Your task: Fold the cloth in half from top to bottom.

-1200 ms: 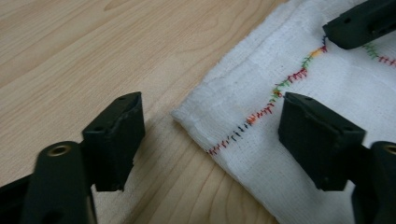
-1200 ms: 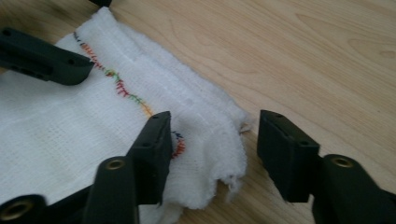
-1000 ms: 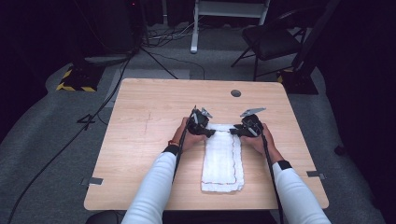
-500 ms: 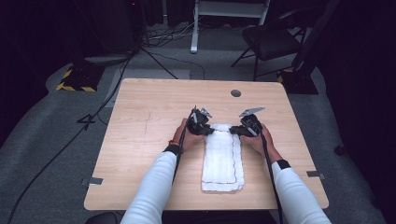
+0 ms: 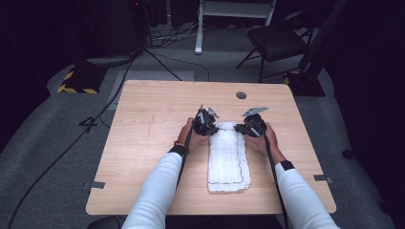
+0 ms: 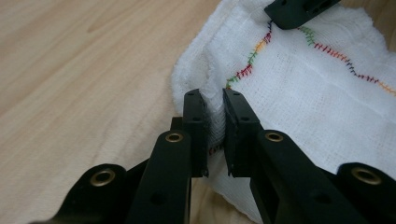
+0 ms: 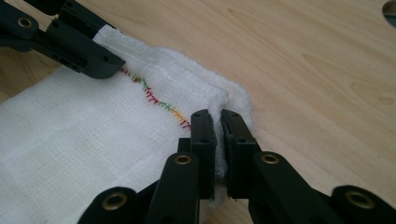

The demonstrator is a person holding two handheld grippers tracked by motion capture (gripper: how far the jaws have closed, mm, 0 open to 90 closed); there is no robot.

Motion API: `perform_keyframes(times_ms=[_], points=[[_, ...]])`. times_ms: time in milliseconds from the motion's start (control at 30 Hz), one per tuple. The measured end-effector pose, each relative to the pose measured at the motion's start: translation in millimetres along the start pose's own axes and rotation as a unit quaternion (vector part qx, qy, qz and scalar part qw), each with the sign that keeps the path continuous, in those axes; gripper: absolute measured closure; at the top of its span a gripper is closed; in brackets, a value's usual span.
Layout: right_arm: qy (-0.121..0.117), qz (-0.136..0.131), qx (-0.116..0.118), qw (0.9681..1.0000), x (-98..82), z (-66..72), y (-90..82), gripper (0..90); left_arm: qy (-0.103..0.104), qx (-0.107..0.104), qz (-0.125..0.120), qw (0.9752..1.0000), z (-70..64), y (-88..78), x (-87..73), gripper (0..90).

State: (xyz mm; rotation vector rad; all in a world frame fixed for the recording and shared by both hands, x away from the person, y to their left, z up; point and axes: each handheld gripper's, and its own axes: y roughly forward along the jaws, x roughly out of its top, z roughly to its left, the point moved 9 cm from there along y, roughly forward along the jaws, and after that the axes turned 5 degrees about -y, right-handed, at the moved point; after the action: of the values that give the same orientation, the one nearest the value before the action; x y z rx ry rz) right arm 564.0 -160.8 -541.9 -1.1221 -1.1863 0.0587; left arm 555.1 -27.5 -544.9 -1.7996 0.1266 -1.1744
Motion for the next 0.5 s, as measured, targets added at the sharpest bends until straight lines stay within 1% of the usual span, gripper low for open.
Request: perform_keyframes(times_ms=[67,100,200,267,400,500], points=[[-0.002,-0.008,-0.009,0.9999,6.8,-1.1,-1.1,84.9,0.002,0.009,-0.007,0.9999,4.0,-3.6,3.7,80.8],[-0.003,-0.011,-0.009,0.9999,9.1,-1.3,-1.7,84.9,-0.001,0.014,-0.014,0.9998,6.5,-6.1,6.2,80.8],[-0.009,-0.021,-0.019,0.9996,17.4,-0.4,-3.8,84.9,-0.003,0.021,-0.022,0.9995,12.4,-11.5,10.1,80.8],[-0.014,-0.028,-0.023,0.9993,23.6,0.2,-6.5,84.9,0.008,0.029,-0.022,0.9993,15.0,-15.0,12.6,80.8],[-0.019,-0.041,-0.032,0.9985,34.3,1.0,-12.5,85.0,0.012,0.043,-0.033,0.9985,17.3,-23.9,19.5,80.8],[-0.020,-0.057,-0.038,0.9975,42.5,0.0,-18.4,85.0,0.017,0.045,-0.042,0.9980,17.3,-31.1,25.1,80.9]])
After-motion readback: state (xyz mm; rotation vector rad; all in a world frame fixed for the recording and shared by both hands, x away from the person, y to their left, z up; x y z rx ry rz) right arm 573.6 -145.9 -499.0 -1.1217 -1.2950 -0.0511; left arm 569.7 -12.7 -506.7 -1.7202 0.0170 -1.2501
